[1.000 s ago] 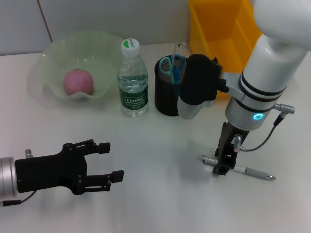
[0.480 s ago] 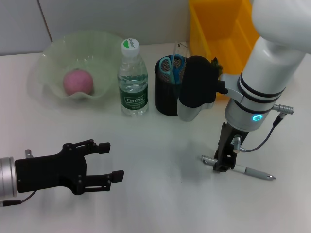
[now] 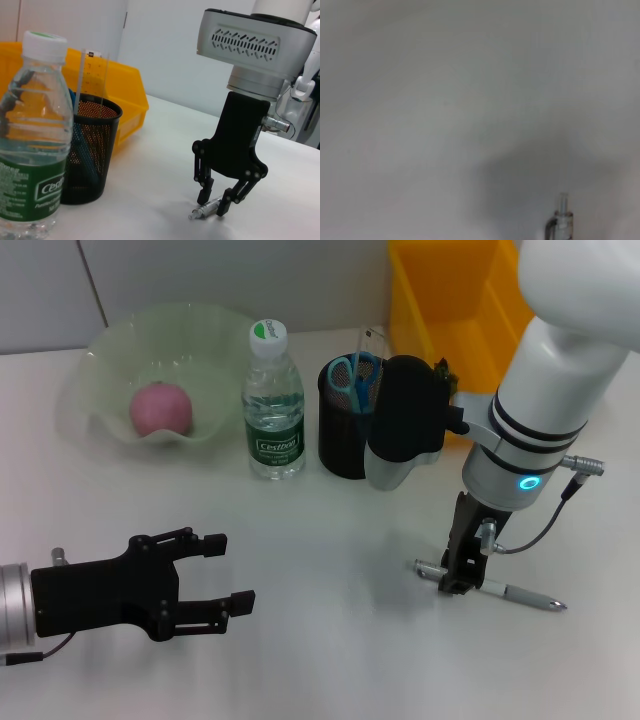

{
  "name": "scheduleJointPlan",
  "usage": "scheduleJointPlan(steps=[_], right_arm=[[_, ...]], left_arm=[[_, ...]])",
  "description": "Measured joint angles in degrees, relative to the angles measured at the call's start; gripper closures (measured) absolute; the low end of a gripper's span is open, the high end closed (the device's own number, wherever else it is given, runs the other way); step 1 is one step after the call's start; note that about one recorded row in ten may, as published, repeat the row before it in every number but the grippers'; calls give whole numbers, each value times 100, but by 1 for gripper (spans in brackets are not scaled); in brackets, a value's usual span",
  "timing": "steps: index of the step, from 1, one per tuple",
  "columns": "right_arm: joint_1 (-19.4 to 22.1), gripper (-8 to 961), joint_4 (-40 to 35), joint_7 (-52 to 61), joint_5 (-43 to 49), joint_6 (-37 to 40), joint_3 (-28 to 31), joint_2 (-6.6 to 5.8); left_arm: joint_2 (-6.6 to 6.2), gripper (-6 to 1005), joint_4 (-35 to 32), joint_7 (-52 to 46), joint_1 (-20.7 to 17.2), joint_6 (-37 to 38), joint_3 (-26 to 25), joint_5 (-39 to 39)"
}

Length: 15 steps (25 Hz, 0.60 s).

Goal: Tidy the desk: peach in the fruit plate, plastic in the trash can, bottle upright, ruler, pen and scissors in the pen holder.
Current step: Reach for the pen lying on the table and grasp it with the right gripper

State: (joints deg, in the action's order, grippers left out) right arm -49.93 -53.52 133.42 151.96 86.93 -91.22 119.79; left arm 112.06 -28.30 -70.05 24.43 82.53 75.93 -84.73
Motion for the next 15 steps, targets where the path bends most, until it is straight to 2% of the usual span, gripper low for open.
scheduleJointPlan(steps=[15], right_arm=[[18,683,9,0,0,-48,-28,0]], left_arm=[[0,136,0,-46,0,0,0,0]])
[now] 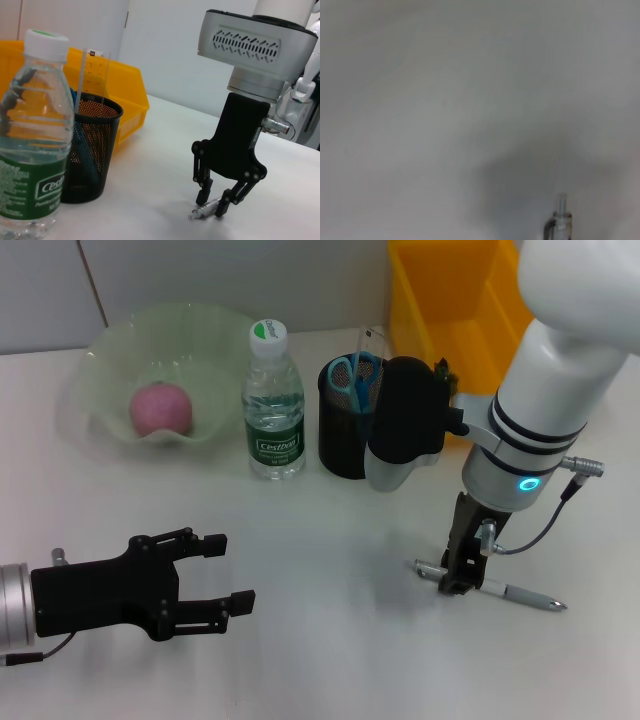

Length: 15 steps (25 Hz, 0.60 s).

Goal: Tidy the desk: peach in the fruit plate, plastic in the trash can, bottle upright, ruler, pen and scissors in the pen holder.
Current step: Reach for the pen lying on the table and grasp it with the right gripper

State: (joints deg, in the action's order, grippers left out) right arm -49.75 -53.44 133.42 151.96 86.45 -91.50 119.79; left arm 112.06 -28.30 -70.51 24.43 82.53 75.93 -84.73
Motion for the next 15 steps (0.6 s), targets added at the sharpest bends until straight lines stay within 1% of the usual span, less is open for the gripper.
scheduleJointPlan(steps=[9,15], right_arm=[[11,685,8,0,0,1,-32,0],[55,686,-54,0,0,-57,-228,-1]], left_arm=[[0,135,0,-7,3,9,0,0],[0,135,0,-7,9,10,0,0]])
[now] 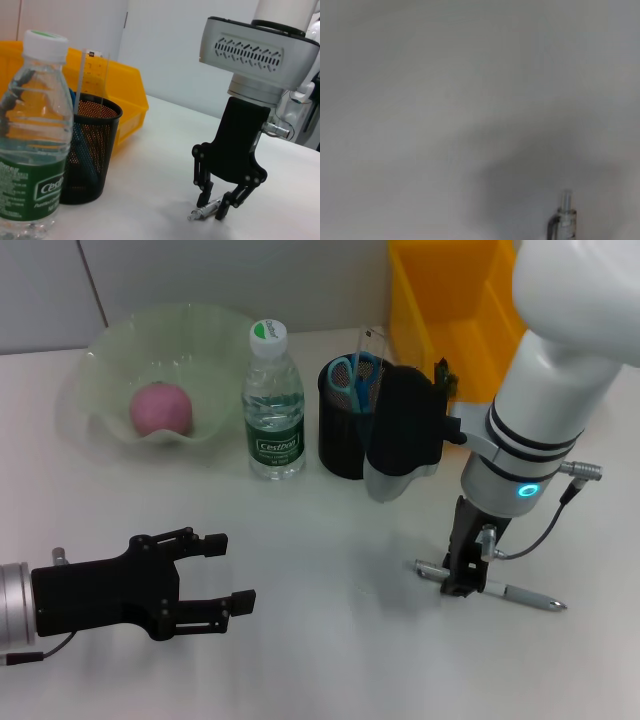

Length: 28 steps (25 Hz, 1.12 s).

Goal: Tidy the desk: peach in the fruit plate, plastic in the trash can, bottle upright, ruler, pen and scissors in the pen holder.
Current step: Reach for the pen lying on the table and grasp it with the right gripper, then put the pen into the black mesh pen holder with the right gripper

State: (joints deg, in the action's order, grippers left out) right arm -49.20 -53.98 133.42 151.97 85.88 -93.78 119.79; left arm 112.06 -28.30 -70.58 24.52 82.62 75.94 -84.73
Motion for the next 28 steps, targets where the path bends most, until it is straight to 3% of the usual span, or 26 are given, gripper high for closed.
scheduleJointPlan(steps=[5,12,15,16,19,23,26,28], right_arm=[[67,704,-190,0,0,-10,-56,1],[411,773,-1271,1,-127,320,182,-33],[602,775,-1962,-1,-167,546,726,-44],[749,775,-2475,-38,-304,604,1188,-52],[861,775,-2825,-104,-552,576,1637,-64],[1028,775,-2923,-414,-1424,45,2344,-69],[1152,775,-2527,-837,-2219,-888,2471,-59],[1174,774,-2441,-923,-2369,-1077,2469,-56]], left_arm=[[0,135,0,0,-17,0,0,0],[0,136,0,0,-44,39,-7,0],[0,136,0,0,-52,89,-25,0],[0,136,2,0,-56,115,-48,0],[0,136,7,0,-64,135,-63,0],[-1,136,11,1,-68,145,-63,0],[0,135,18,1,-70,173,-62,0],[0,135,21,1,-70,190,-61,0]])
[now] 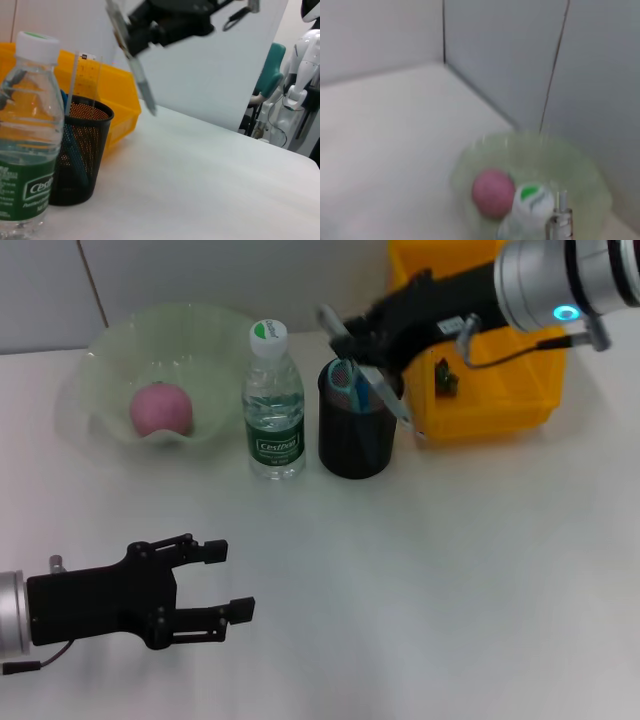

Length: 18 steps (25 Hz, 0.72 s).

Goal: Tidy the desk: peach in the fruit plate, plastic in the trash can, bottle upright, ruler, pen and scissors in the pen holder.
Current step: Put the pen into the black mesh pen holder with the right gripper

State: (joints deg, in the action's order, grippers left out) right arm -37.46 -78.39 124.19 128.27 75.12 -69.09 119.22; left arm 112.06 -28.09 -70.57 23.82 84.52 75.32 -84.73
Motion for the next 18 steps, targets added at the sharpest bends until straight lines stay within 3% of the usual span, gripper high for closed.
scheduleJointPlan(steps=[3,18], right_arm=[[71,774,347,-326,-476,-635,-79,8],[95,773,1185,-933,-1041,-2218,-986,20]], left_arm=[[0,135,0,0,0,0,0,0],[-64,136,5,17,0,68,0,0]])
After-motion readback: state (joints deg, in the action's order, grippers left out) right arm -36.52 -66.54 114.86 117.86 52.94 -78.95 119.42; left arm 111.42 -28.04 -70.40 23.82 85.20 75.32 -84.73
